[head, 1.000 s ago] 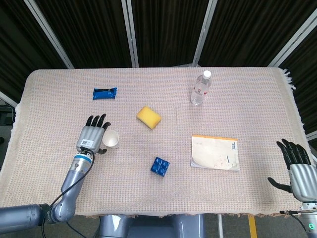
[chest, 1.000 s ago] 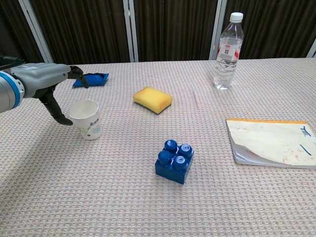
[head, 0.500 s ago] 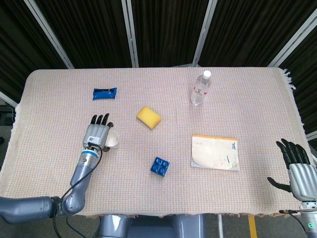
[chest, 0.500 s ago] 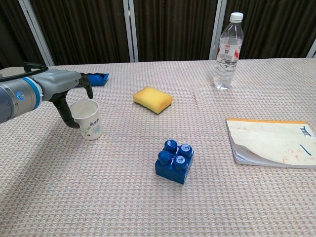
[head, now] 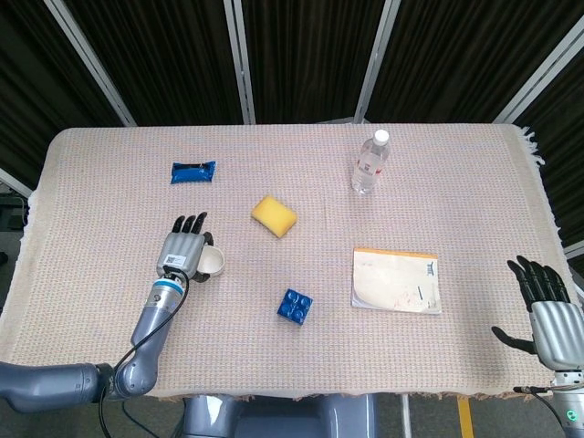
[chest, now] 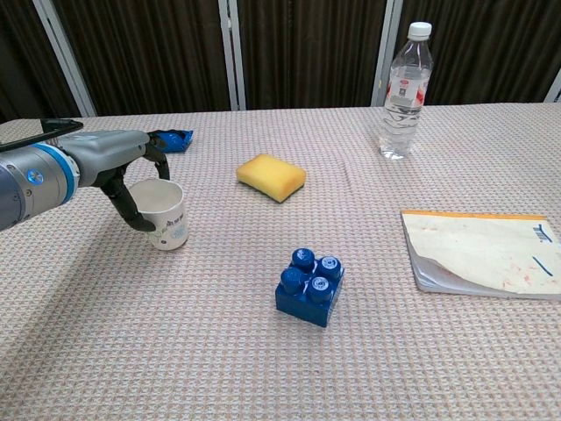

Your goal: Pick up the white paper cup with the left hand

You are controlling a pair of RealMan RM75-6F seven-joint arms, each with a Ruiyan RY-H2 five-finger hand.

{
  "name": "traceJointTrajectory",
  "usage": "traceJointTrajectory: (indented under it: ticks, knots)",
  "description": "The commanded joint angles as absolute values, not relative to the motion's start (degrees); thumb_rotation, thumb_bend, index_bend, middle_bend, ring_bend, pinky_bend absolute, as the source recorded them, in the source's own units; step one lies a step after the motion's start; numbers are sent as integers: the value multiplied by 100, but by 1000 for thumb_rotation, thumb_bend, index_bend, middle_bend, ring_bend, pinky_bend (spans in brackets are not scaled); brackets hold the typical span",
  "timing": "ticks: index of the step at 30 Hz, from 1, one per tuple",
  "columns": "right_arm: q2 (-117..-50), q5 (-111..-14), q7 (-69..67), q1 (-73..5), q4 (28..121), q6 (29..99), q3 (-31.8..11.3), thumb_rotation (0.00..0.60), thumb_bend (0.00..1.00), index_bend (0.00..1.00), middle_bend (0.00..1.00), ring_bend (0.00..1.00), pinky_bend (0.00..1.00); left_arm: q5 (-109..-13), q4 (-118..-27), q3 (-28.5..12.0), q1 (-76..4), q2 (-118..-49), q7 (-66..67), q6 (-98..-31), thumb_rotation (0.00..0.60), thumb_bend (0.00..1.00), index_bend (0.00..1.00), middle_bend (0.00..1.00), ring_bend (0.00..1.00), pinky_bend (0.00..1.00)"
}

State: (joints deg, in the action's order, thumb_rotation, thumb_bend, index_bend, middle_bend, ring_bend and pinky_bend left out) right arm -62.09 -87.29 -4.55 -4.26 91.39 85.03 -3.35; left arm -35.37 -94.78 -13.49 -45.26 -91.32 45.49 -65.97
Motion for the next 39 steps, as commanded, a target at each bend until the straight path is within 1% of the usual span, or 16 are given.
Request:
traceJointTrajectory:
  ticks: [1,5,10,12,15,21,22,23,25,26,28,29,36,37,39]
  knots:
    - [-6210,-8736,-452,-424,9141,8510,-332,600,0,0,0,0,0,-3902,-9734,-1291,-4320,-9023,3984,-6540,600,103,401,0,0,0]
    - [-6212,-8734,-429,-421,9153,8510,-328,600,0,0,0,0,0,-4535,-9893,-1186,-4028,-8966,3135,-6531,600,104,401,0,0,0]
    - [-6231,-8734,-360,-431,9171,8483,-318,600,0,0,0,0,0,-5496,-9622,-883,-3661,-9064,1995,-6472,600,105,402,0,0,0]
    - [-6235,-8721,-338,-438,9175,8463,-319,600,0,0,0,0,0,-5658,-9382,-756,-3598,-9108,1823,-6394,600,105,402,0,0,0]
    - [-6236,-8710,-332,-440,9179,8457,-321,600,0,0,0,0,0,-5656,-9042,-613,-3524,-9155,1656,-6198,600,104,401,0,0,0]
    - [-6229,-8689,-355,-443,9177,8437,-324,600,0,0,0,0,0,-5725,-8803,-547,-3403,-9043,1518,-6116,600,103,399,0,0,0]
    - [-6226,-8689,-359,-444,9179,8436,-324,600,0,0,0,0,0,-5730,-8793,-522,-3381,-8990,1560,-6118,600,104,387,0,0,0]
    - [-6224,-8692,-360,-444,9181,8437,-324,600,0,0,0,0,0,-5693,-8793,-486,-3368,-8935,1650,-6105,600,105,354,0,0,0]
    - [-6222,-8698,-358,-446,9180,8437,-323,600,0,0,0,0,0,-5576,-8860,-443,-3372,-8828,1829,-6039,600,105,216,0,0,0]
    - [-6221,-8702,-358,-447,9180,8435,-320,600,0,0,0,0,0,-5500,-8903,-424,-3382,-8774,1926,-5998,600,106,113,0,0,0]
    - [-6221,-8713,-353,-448,9188,8436,-315,600,0,0,0,0,0,-5194,-9099,-397,-3446,-8569,2332,-5916,600,106,13,0,0,0]
    - [-6222,-8718,-348,-447,9192,8439,-313,600,0,0,0,0,0,-5075,-9198,-413,-3471,-8508,2465,-5922,600,105,0,0,0,0]
    - [-6215,-8751,-354,-440,9206,8465,-303,600,0,0,0,0,0,-4634,-9613,-496,-3623,-8380,3135,-6135,600,106,1,0,0,0]
    - [-6211,-8758,-360,-438,9207,8471,-301,600,0,0,0,0,0,-4585,-9639,-494,-3673,-8436,3359,-6249,600,107,11,0,0,0]
    - [-6206,-8762,-372,-436,9207,8473,-299,600,0,0,0,0,0,-4514,-9664,-508,-3716,-8532,3577,-6398,600,106,71,0,0,0]
